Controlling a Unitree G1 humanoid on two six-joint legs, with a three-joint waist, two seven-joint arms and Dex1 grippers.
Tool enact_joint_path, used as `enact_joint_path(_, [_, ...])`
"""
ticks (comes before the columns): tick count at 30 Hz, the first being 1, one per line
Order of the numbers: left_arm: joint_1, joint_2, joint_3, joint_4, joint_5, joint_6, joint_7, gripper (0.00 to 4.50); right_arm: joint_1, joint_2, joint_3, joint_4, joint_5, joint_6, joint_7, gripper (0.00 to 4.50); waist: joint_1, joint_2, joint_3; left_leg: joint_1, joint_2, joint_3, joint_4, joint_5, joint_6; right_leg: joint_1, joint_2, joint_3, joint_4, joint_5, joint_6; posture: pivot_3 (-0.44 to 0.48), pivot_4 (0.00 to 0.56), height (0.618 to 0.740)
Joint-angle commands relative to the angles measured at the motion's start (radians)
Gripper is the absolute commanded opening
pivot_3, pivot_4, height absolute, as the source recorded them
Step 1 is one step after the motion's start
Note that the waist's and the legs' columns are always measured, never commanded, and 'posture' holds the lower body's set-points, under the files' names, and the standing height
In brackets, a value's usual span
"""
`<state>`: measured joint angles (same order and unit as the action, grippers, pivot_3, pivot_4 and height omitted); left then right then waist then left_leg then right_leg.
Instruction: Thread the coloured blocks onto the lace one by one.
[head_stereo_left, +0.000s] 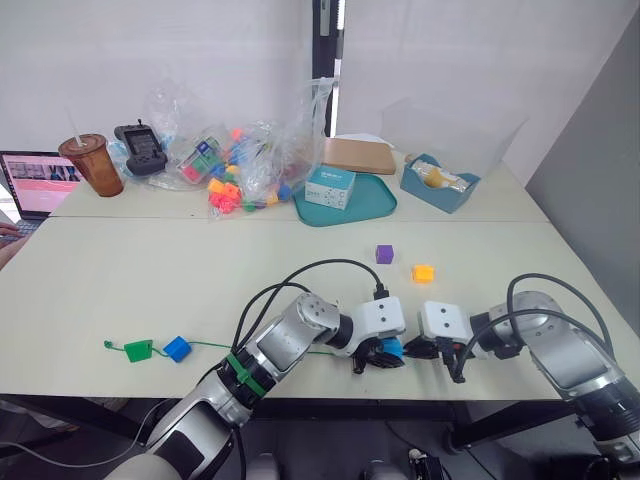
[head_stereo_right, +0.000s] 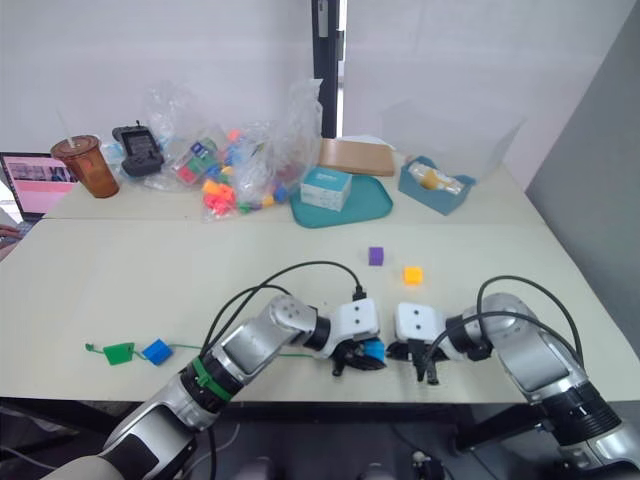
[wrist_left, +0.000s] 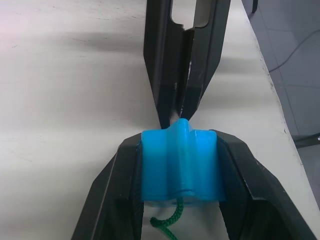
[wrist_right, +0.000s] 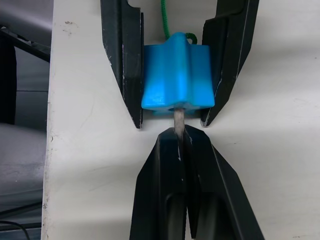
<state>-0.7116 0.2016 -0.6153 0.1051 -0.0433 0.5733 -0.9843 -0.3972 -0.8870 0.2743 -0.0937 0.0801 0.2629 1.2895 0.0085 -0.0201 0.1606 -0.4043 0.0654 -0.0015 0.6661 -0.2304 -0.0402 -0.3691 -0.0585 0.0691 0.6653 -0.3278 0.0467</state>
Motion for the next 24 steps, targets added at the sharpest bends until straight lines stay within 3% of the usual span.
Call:
enact_joint_path(1, [0.014, 0.027, -0.005, -0.066, -0.003, 0.035, -0.025, 1.4, -0.012, -0.003, 0.003, 0.01, -0.024, -0.006, -0.006, 0.0, -0.002, 0.0, 0.0, 0.0, 0.0, 0.0, 0.0, 0.0, 0.0, 0.0, 0.0, 0.0, 0.0, 0.0, 0.0, 0.0, 0.15, 0.74])
enact_joint_path(5, [0.076, 0.131, 0.062, -0.23, -0.039, 0.154, -0.023, 1.4, -0.021, 0.0, 0.011, -0.008, -0.021, -0.004, 0.0, 0.0, -0.009, 0.0, 0.0, 0.0, 0.0, 0.0, 0.0, 0.0, 0.0, 0.0, 0.0, 0.0, 0.0, 0.0, 0.0, 0.0, 0.15, 0.74])
enact_joint_path(8, [0.175, 0.286, 0.14, -0.386, -0.084, 0.249, -0.042, 1.4, -0.026, 0.001, 0.015, -0.021, -0.021, -0.002, 0.003, 0.0, -0.017, 0.0, 0.0, 0.0, 0.001, 0.0, -0.001, 0.0, 0.0, -0.001, 0.001, 0.0, 0.0, 0.0, 0.0, 0.0, 0.15, 0.74])
enact_joint_path(13, [0.369, 0.581, 0.322, -0.523, -0.181, 0.235, -0.132, 1.4, -0.036, 0.007, 0.019, -0.045, -0.019, 0.01, 0.007, 0.0, -0.028, 0.0, 0.0, 0.002, 0.003, 0.0, -0.003, 0.0, 0.0, -0.001, 0.001, 0.0, 0.0, 0.0, 0.0, 0.0, 0.15, 0.74])
enact_joint_path(17, [0.487, 0.719, 0.431, -0.461, -0.184, 0.09, -0.164, 1.4, -0.039, 0.007, 0.018, -0.052, -0.019, 0.017, 0.009, 0.0, -0.023, 0.0, 0.0, 0.002, 0.002, 0.001, -0.004, 0.0, 0.0, -0.001, 0.0, 0.0, 0.0, 0.0, -0.001, 0.0, 0.15, 0.74])
enact_joint_path(21, [0.662, 0.895, 0.604, -0.253, -0.123, -0.193, -0.202, 1.4, -0.036, 0.011, 0.019, -0.07, -0.017, 0.029, 0.006, 0.0, -0.033, 0.0, 0.0, 0.004, 0.003, 0.002, -0.006, 0.0, 0.0, -0.001, 0.0, 0.0, 0.0, -0.001, -0.002, 0.0, 0.15, 0.74])
enact_joint_path(24, [0.697, 0.92, 0.658, -0.213, -0.128, -0.276, -0.181, 1.4, -0.034, 0.013, 0.019, -0.069, -0.018, 0.028, 0.007, 0.0, -0.043, 0.002, 0.001, 0.006, 0.004, 0.002, -0.009, 0.0, 0.0, -0.002, 0.001, 0.001, 0.001, -0.002, -0.004, 0.0, 0.15, 0.74])
